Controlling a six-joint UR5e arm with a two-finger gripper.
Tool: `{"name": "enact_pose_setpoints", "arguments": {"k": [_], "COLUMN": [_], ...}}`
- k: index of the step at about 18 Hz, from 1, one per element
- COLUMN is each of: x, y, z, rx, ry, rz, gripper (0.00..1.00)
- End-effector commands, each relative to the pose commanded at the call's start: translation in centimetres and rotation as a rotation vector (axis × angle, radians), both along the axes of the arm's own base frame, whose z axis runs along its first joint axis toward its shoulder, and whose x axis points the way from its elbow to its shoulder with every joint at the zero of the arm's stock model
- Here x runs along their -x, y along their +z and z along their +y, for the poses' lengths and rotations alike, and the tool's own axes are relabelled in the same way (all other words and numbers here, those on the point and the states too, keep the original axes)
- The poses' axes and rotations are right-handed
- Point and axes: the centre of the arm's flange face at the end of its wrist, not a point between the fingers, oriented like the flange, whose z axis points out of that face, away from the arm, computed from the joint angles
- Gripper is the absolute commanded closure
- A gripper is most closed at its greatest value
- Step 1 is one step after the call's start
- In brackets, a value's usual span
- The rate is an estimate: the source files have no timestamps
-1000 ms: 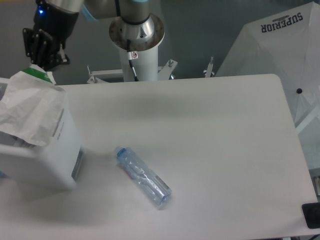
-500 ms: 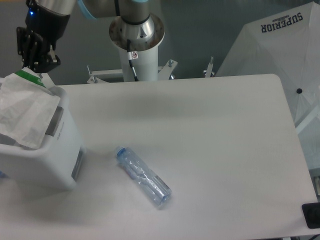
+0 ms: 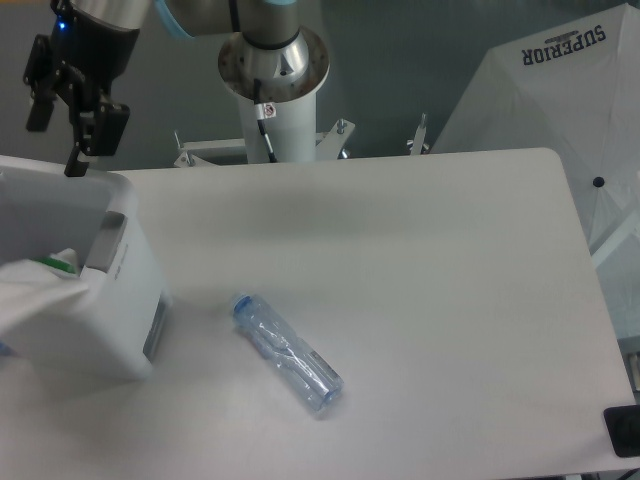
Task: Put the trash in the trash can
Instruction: 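Open the gripper to drop the bag into the bin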
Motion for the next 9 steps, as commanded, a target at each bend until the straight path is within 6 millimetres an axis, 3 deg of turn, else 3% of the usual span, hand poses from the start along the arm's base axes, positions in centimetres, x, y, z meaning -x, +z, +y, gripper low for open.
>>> {"name": "enact_pose_setpoints", "arguments": {"k": [4, 7, 9], "x": [0.6, 4.7, 8.5], "y": [-0.3, -1.2, -1.6], "z": [0.2, -0.9, -2.0], "rx": [0.008, 0.031, 0.041], "ry": [0.012, 0.104, 0.189], "rz": [-0.003, -0.006, -0.023], "gripper": [0.00, 0.00, 0.00]}}
